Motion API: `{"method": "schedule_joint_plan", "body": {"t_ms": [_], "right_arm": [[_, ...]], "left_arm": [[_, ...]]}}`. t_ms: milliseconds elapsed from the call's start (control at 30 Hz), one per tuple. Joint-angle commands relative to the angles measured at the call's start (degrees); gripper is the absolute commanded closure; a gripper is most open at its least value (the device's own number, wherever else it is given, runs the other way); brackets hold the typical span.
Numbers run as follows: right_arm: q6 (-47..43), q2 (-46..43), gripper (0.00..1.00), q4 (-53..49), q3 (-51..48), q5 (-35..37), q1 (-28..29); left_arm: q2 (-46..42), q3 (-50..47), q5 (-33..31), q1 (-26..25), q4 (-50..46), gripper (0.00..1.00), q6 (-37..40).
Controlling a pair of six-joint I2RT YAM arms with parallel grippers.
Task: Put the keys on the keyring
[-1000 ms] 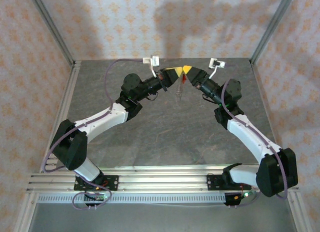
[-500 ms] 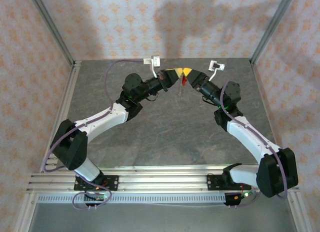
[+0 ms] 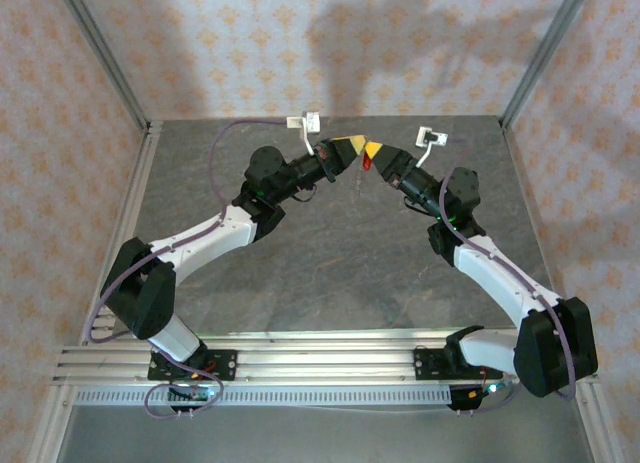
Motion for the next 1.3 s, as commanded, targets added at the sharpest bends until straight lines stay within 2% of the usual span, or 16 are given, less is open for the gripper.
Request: {"method": "schedule_joint_plan", "body": {"t_ms": [0, 333, 533, 767, 900, 1033, 1267], "right_arm": [[-0.7, -0.1, 0.75, 0.4, 1.9, -1.3, 0.3], [-0.4, 1.5, 0.78, 0.7, 4.0, -1.2, 0.4], [-0.5, 2.0, 1.0, 0.8, 4.1, -1.4, 0.5], [-2.4, 1.9, 1.0, -2.3, 3.8, -1.0, 0.2], [-4.5, 1.8, 1.0, -6.3, 4.6, -2.5, -0.7], [-8.4, 1.5, 1.0, -13.8, 7.0, -5.9, -2.8], [-17.0, 2.9, 1.0, -27.9, 14.1, -13.4, -7.0]], "left_arm": [[-0.3, 0.8, -0.3, -0.6, 3.2, 1.0, 0.0], [-0.2, 1.0, -0.1, -1.1, 2.1, 1.0, 0.8], [-0.2, 1.0, -0.1, -1.1, 1.7, 1.0, 0.9], [-2.1, 1.1, -1.8, -0.7, -3.0, 1.0, 3.5], [-4.0, 0.8, -2.1, 1.4, -5.7, 0.84, 4.4], [-6.0, 1.1, -0.6, 4.5, -9.1, 0.62, 5.6], [-4.9, 8.5, 9.3, 8.8, -22.7, 0.47, 12.1]]}}
